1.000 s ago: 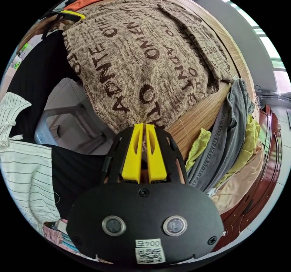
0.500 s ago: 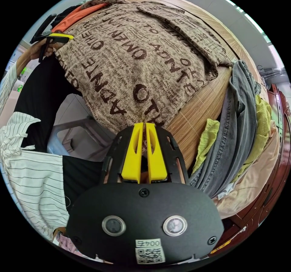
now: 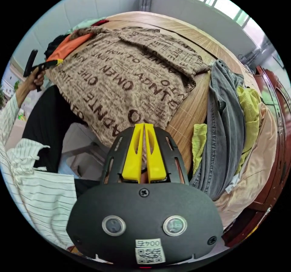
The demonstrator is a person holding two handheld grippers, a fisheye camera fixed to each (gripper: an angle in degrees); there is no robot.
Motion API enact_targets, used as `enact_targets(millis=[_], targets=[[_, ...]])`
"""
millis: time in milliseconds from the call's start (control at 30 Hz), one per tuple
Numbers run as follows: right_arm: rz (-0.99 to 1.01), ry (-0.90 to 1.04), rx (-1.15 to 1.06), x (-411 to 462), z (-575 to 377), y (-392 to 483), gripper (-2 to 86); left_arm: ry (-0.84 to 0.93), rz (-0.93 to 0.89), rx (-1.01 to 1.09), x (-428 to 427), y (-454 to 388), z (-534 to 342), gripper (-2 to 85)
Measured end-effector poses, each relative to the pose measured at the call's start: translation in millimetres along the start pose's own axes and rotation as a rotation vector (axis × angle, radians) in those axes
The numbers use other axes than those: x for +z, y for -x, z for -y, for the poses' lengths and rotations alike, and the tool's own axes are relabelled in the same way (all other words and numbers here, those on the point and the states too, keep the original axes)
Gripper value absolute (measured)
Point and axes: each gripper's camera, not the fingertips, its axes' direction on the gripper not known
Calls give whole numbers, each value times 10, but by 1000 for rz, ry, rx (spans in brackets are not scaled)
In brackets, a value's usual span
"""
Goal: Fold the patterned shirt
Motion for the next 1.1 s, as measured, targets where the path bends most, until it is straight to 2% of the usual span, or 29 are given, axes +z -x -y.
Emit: enact_targets(millis=[67, 133, 267, 333, 400, 467, 567, 633, 767, 1000, 1100], targets=[[8, 32, 30, 135, 48, -16, 11, 42, 87, -16, 45, 53, 18, 3], [15, 108, 22, 327, 35, 3, 18, 187, 183, -48, 234, 159, -12, 4], [56, 82, 82, 294, -36, -70, 30, 132, 145, -92, 127, 204, -65, 5], [83, 29, 99, 192, -28, -77, 37, 46, 206, -60, -27, 101, -55, 5], [107, -13, 107, 132, 28, -49, 44, 47, 246, -40, -39, 73, -24, 4], [130, 15, 88, 222, 146, 39, 53, 163, 258, -44, 117, 138, -13, 3], [131, 116, 51, 439, 231, 178, 54, 129, 187, -103, 63, 246, -38, 3], [109, 107, 30, 391, 255, 235, 51, 73, 244, -88, -99, 146, 7, 2], [174, -12, 62, 217, 479, 299, 46, -27, 251, -9, -174, -43, 224, 1], [216, -194, 46, 242, 1291, 800, 30, 174, 346, 125, 482, -284, 336, 2], [217, -233, 1, 303, 1733, 1133, 14, 82, 319, 95, 440, -212, 228, 3]])
